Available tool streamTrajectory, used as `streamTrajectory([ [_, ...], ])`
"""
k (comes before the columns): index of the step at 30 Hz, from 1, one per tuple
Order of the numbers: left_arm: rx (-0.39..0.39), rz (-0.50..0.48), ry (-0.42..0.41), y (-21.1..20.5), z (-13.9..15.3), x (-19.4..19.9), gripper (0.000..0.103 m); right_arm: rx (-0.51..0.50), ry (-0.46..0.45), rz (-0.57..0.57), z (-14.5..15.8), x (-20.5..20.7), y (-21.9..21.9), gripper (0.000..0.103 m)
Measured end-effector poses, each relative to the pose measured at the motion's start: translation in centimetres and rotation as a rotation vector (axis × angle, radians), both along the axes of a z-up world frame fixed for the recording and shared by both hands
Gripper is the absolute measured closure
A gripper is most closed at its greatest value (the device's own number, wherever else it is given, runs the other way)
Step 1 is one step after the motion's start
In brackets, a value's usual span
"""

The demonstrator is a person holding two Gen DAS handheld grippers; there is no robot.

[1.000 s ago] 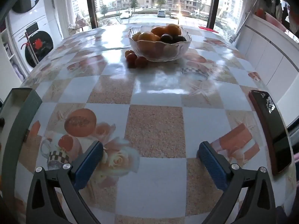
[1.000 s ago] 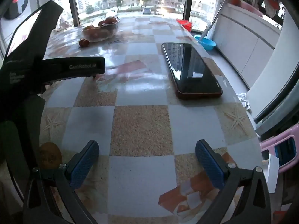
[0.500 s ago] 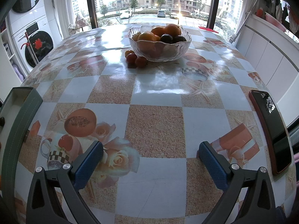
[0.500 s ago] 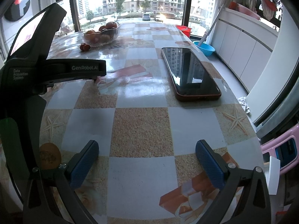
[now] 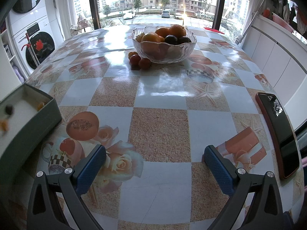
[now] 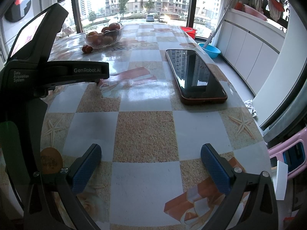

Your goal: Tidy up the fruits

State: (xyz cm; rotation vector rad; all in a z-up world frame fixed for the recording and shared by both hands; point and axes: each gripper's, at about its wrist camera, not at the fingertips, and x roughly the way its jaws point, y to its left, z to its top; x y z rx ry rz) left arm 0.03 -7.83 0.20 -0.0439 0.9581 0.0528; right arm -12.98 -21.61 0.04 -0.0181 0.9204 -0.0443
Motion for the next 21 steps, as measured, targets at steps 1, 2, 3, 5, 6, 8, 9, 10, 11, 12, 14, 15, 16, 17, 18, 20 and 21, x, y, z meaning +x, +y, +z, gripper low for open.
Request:
streamTrajectory([
  [1, 0.0, 0.0, 0.0, 0.0, 0.0, 0.0, 0.0, 0.0, -0.001, 0.0, 0.0, 0.0, 0.0, 0.0],
  [2, 0.0, 0.0, 0.0, 0.0, 0.0, 0.0, 0.0, 0.0, 0.0, 0.001, 0.0, 0.0, 0.0, 0.0],
  [3, 0.0, 0.0, 0.0, 0.0, 0.0, 0.0, 0.0, 0.0, 0.002, 0.001, 0.0, 0.0, 0.0, 0.0],
  [5, 0.0, 0.0, 0.0, 0.0, 0.0, 0.0, 0.0, -0.001, 0.017, 0.0, 0.1, 0.2, 0.0, 0.0],
  [6, 0.0, 0.0, 0.0, 0.0, 0.0, 0.0, 0.0, -0.002, 0.036, -0.004, 0.2, 0.5, 0.0, 0.0],
  [8, 0.0, 0.0, 0.0, 0.0, 0.0, 0.0, 0.0, 0.003, 0.081, -0.017, 0.3, 1.1, 0.0, 0.0],
  [9, 0.0, 0.0, 0.0, 0.0, 0.0, 0.0, 0.0, 0.004, 0.103, -0.026, 0.4, 1.5, 0.0, 0.0],
  [10, 0.0, 0.0, 0.0, -0.1, 0.0, 0.0, 0.0, 0.006, 0.118, -0.037, 0.4, 1.7, 0.0, 0.0],
  [11, 0.0, 0.0, 0.0, 0.0, 0.0, 0.0, 0.0, 0.007, 0.127, -0.048, 0.3, 1.9, 0.1, 0.0],
  [12, 0.0, 0.0, 0.0, -0.1, 0.0, 0.0, 0.0, 0.008, 0.13, -0.06, 0.3, 2.2, 0.1, 0.0],
  [14, 0.001, 0.0, 0.0, 0.0, 0.0, 0.0, 0.0, 0.008, 0.12, -0.071, 0.2, 2.4, 0.2, 0.0],
  [15, 0.0, 0.0, 0.0, -0.1, 0.0, 0.0, 0.0, 0.008, 0.11, -0.078, 0.1, 2.5, 0.2, 0.0],
  [16, 0.0, 0.0, 0.0, 0.0, 0.0, 0.0, 0.0, 0.007, 0.098, -0.084, 0.0, 2.4, 0.3, 0.0],
  [17, 0.001, 0.0, 0.0, 0.0, 0.0, 0.0, 0.0, 0.005, 0.087, -0.086, 0.0, 2.3, 0.3, 0.0],
  [18, 0.0, 0.0, 0.0, -0.1, 0.0, 0.0, 0.0, 0.004, 0.075, -0.085, 0.0, 2.2, 0.4, 0.0],
  [20, 0.001, -0.001, 0.0, -0.1, 0.0, 0.0, 0.0, 0.0, 0.056, -0.083, 0.0, 1.9, 0.5, 0.0],
  [21, 0.001, 0.0, 0.0, 0.0, 0.0, 0.0, 0.0, 0.0, 0.059, -0.084, 0.0, 1.9, 0.5, 0.0],
])
